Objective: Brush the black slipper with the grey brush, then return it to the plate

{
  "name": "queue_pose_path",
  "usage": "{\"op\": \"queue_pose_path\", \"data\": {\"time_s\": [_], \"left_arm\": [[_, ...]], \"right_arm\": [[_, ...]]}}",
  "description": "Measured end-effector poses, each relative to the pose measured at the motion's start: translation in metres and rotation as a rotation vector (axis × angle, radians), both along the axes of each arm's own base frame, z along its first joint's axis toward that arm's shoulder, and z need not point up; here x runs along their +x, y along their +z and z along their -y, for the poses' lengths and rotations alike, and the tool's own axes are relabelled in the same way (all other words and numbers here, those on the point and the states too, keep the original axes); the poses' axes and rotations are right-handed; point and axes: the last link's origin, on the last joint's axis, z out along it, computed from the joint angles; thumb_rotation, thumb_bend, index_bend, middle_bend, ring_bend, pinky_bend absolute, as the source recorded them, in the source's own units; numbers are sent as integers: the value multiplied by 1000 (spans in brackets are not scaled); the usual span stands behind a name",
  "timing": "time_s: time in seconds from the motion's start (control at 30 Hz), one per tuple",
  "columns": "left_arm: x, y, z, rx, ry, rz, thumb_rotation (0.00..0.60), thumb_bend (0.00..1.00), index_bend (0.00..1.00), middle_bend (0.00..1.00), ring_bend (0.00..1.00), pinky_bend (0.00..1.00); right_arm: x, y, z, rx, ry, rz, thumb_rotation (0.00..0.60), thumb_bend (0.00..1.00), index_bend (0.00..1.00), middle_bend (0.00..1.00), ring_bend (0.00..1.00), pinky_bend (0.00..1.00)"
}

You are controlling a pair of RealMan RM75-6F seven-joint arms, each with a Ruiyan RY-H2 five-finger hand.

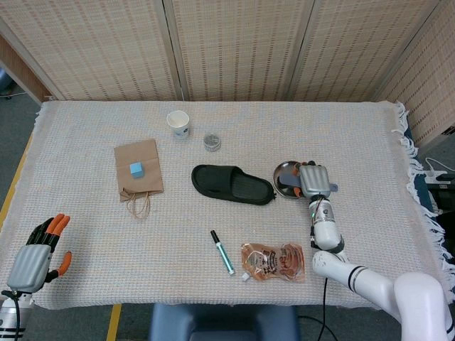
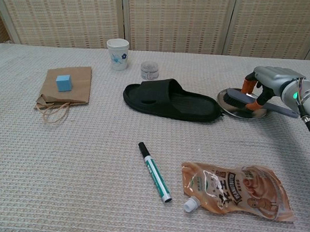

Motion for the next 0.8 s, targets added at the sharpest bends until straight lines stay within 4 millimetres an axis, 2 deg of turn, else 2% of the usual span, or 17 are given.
{"op": "queue_pose_path", "data": {"time_s": [0.2, 0.4, 0.6, 0.8], "left_arm": [[0, 0, 0, -1, -1, 2, 600, 498, 0, 0, 0, 106], [1, 0, 1, -2, -4, 3, 600, 497, 0, 0, 0, 105], [1, 0, 2, -4, -8, 4, 600, 497, 0, 0, 0, 105], [2, 0, 2, -9, -17, 6, 600, 501, 0, 0, 0, 105]], "right_arm": [[3, -3, -2, -20, 41, -7, 600, 301, 812, 528, 460, 729], [3, -4, -4, -44, 68, -11, 600, 335, 875, 576, 515, 800], [3, -3, -4, -46, 95, -41, 600, 424, 924, 617, 555, 869], [5, 8, -1, -70, 155, -83, 600, 468, 935, 629, 566, 911]]}}
